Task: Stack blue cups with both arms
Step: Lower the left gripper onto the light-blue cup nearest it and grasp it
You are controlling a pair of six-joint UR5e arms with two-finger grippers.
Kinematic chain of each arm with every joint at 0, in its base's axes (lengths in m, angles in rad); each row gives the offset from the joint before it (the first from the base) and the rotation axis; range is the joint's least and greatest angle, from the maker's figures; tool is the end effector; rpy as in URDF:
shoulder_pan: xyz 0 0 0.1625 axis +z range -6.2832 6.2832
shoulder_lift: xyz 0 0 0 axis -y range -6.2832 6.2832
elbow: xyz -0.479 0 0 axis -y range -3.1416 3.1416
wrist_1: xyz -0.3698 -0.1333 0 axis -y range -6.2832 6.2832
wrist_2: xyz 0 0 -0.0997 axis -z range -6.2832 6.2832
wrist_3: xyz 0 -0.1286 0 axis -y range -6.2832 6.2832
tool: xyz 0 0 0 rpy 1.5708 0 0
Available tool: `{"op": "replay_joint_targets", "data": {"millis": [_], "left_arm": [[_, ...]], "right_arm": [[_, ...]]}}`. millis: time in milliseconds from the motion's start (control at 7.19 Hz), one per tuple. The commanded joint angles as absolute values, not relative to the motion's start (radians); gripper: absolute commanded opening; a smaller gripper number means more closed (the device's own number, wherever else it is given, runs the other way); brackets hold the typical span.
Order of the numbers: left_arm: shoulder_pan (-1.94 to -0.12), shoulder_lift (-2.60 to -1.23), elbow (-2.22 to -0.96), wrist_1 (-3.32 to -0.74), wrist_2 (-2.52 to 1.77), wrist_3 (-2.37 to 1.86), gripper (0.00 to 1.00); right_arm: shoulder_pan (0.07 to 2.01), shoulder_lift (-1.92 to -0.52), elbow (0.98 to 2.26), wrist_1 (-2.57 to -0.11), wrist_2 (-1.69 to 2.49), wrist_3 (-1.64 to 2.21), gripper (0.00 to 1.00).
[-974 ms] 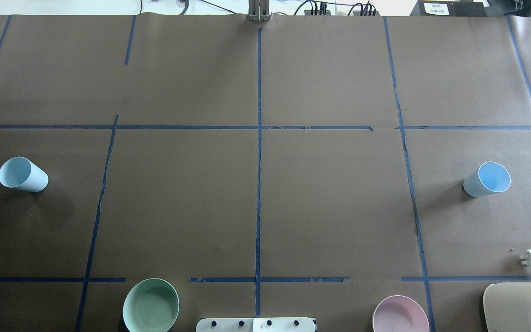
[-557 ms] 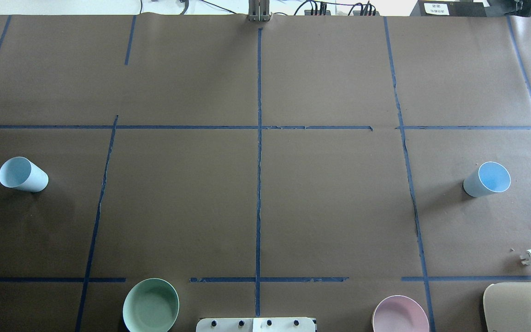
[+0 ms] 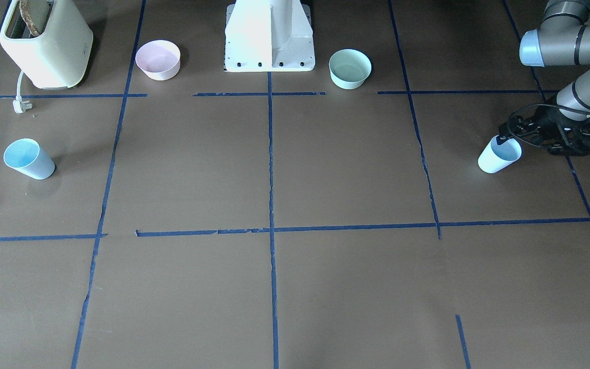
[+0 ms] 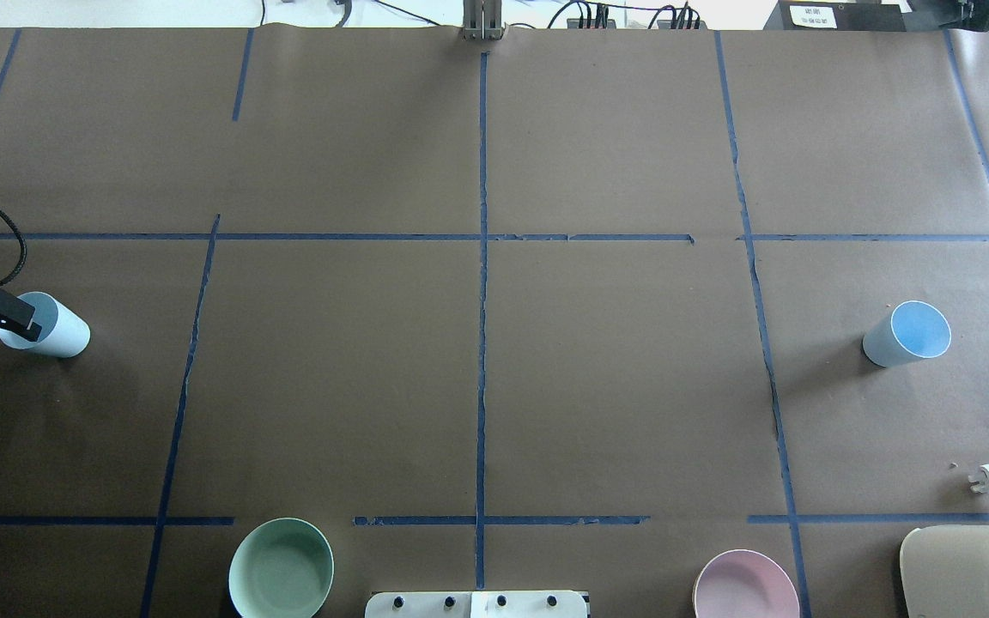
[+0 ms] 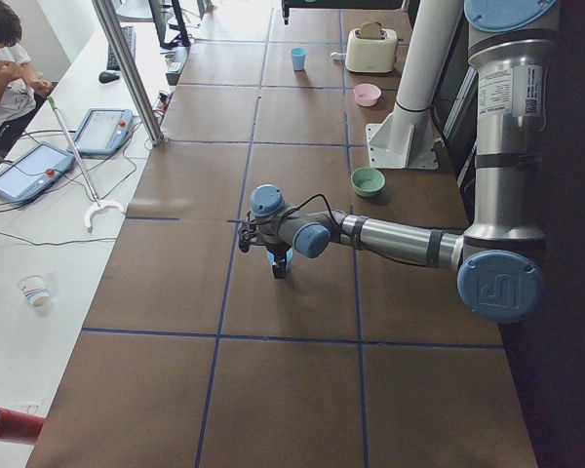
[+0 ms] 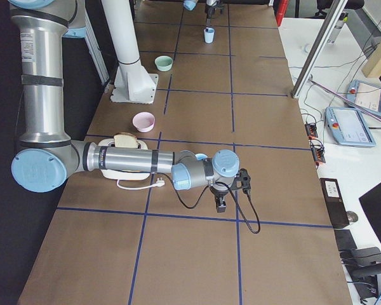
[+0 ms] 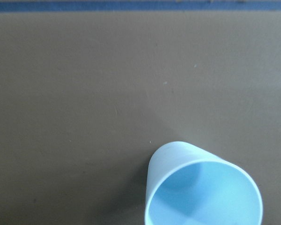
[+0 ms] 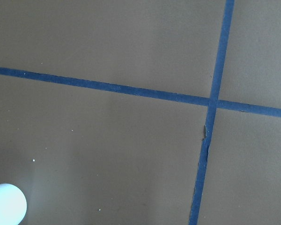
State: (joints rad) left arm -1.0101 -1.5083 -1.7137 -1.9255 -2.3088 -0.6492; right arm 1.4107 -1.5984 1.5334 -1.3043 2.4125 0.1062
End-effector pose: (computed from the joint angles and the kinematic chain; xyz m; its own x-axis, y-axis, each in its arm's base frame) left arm 0.2099 -0.4222 0.6551 0.6705 0.0404 -0.7408 -0.0965 0.9948 -0.0331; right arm -0.0381 -0.4706 0.7293 0.6469 -0.1496 0.7478 0.0881 0.9887 0.1216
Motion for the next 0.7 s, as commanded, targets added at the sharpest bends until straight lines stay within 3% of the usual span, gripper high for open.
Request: {"op": "replay_joint_targets", "data": {"millis": [0,139,278,557], "left_arm": [[-0.982,-1.512,-1.695,-1.928,-2.28,-0.655,0.47],[-0.982,-1.513,-1.694,-1.928,-2.279,-0.655,0.1],[-0.982,-1.519,-1.695,-1.928,-2.281,-0.657,0.0],[-0.982,-1.567,-1.739,-1.913,-2.342,-0.688,0.0]], "right_arm": [[1.405,-1.598,1.532,-1.305,2.413,0.109,1.0],[1.405,-1.598,1.532,-1.305,2.413,0.109,1.0],[1.404,-1.598,1.531,-1.305,2.413,0.109,1.0],[1.404,-1.598,1.531,-1.305,2.413,0.109,1.0]]}}
